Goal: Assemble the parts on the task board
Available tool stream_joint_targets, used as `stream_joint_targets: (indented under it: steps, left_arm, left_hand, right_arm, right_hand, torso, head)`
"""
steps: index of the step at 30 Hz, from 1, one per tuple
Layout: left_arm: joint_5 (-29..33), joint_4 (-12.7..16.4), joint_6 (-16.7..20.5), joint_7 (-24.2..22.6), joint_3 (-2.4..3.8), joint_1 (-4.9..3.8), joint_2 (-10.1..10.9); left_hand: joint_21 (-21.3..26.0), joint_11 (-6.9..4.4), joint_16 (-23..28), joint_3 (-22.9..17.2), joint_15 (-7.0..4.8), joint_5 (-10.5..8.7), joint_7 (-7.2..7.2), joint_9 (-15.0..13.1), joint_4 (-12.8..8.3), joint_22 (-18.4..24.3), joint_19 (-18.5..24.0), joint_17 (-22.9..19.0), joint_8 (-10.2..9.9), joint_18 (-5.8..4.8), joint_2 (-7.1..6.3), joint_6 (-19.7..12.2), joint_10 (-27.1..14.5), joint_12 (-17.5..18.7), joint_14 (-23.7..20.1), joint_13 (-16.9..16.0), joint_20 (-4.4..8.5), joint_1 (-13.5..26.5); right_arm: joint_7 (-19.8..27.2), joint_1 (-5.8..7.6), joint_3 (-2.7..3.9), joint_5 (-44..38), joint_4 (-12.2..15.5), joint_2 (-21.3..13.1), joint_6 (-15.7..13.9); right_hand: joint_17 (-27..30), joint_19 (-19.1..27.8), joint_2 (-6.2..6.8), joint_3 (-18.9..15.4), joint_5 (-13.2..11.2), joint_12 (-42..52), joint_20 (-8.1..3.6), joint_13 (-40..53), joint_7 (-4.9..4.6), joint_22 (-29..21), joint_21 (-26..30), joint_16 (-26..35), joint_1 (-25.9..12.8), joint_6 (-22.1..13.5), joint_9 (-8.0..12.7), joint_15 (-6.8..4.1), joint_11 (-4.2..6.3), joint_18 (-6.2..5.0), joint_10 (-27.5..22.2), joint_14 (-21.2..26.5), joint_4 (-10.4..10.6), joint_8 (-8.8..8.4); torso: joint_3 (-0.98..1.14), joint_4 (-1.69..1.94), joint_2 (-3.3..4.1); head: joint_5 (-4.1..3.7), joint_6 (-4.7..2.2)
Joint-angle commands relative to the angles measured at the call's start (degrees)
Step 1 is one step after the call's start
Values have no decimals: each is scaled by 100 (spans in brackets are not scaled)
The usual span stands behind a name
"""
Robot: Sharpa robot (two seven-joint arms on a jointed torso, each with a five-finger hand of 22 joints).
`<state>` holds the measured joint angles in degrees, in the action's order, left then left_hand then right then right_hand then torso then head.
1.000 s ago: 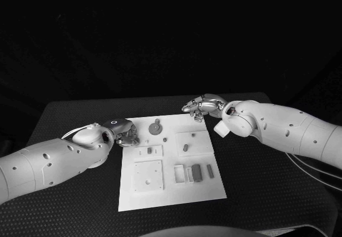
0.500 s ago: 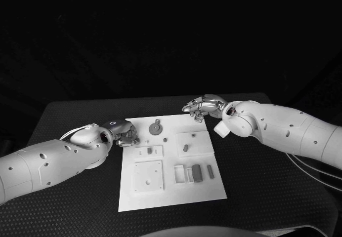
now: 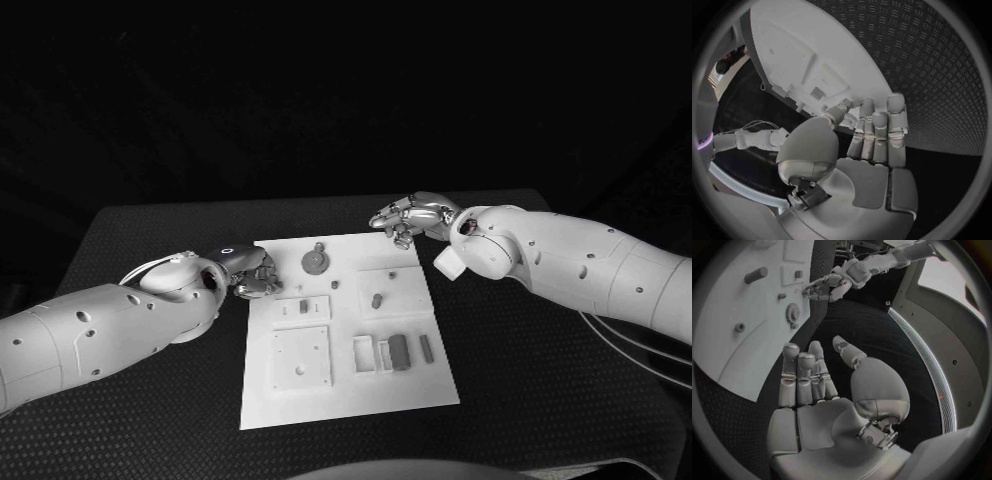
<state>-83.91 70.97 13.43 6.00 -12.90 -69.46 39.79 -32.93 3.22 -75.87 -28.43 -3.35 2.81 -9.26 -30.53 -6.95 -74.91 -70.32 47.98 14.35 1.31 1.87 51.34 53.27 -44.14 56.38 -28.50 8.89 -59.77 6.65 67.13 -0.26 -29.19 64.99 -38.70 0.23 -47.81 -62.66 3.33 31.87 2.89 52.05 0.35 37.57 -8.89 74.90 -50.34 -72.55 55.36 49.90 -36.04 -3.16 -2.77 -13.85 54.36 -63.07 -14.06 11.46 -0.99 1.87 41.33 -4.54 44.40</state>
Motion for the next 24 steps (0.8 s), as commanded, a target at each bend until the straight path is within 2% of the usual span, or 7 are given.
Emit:
stream_joint_targets:
  steps: [1, 2, 3, 7, 13, 24]
  left_arm:
    - [54, 23, -161, -25, -11, 19, 22]
    - [54, 25, -161, -23, -10, 19, 26]
    - [54, 32, -160, -22, -8, 18, 31]
    - [54, 46, -153, -23, -2, 18, 36]
    - [52, 54, -127, -17, 2, 18, 33]
    - [28, 38, -110, 19, 7, 17, 10]
  left_hand:
    - [-41, 2, -28, -39, 35, 24, -9, 19, 18, -130, 44, 11, -27, 566, 81, -41, -49, -18, 1, -12, -14, 5]
    - [-43, 3, -28, -79, 37, 22, -11, 25, 33, -129, 46, 13, -28, 569, 89, -40, -54, -22, 0, -14, -19, -5]
    - [-46, 10, -30, -380, 39, -2, -18, 42, 181, -122, 46, 17, -27, 580, -67, -32, -59, -35, -2, -21, -35, -68]
    - [-84, 14, -44, -788, 48, -1, -21, 58, 366, -132, 25, 28, -21, 598, -62, -36, -70, -57, 9, -32, -37, -143]
    - [-123, 18, -54, -1030, 52, -1, -24, 63, 372, -134, 23, 36, -7, 607, -80, -41, -80, -78, 15, -44, -42, -209]
    - [-160, 11, -66, -1179, 46, -1, -14, 52, 323, -133, 9, 41, 34, 613, -80, -4, -77, -103, 35, -57, -42, -244]
  right_arm:
    - [44, -4, 1, 20, 7, 0, 46]
    - [43, -4, 1, 20, 8, -1, 46]
    - [43, -4, 1, 20, 7, -1, 46]
    - [43, -4, 1, 20, 9, 0, 49]
    - [43, -4, 1, 20, 6, 0, 47]
    - [41, -4, 1, 20, 6, -2, 52]
  right_hand:
    - [8, 1, -14, -6, 21, 32, -47, -6, -43, 93, 27, 25, -59, -8, 6, -8, -20, -115, -40, 47, 35, -24]
    - [8, 1, -14, -6, 21, 32, -47, -6, -43, 93, 27, 25, -59, -8, 6, -8, -20, -115, -40, 47, 35, -24]
    - [8, 1, -14, -6, 21, 32, -47, -6, -43, 93, 27, 25, -60, -8, 6, -8, -20, -115, -40, 47, 36, -24]
    - [8, 1, -13, -6, 21, 32, -48, -7, -43, 93, 27, 25, -60, -9, 6, -8, -20, -115, -40, 48, 37, -24]
    - [8, 2, -12, -6, 22, 33, -48, -8, -43, 93, 27, 25, -61, -9, 7, -8, -20, -115, -41, 48, 38, -25]
    - [8, 2, -10, -5, 22, 33, -48, -9, -43, 93, 28, 25, -60, -10, 7, -8, -20, -115, -42, 48, 39, -25]
  torso:
    - [1, -1, 0]
    - [1, -1, 0]
    - [2, -1, 1]
    - [2, -2, 1]
    - [3, -4, 2]
    - [2, -3, 2]
  head:
    - [5, -10]
    - [7, -12]
    - [8, -15]
    - [10, -18]
    - [12, -21]
    - [7, -28]
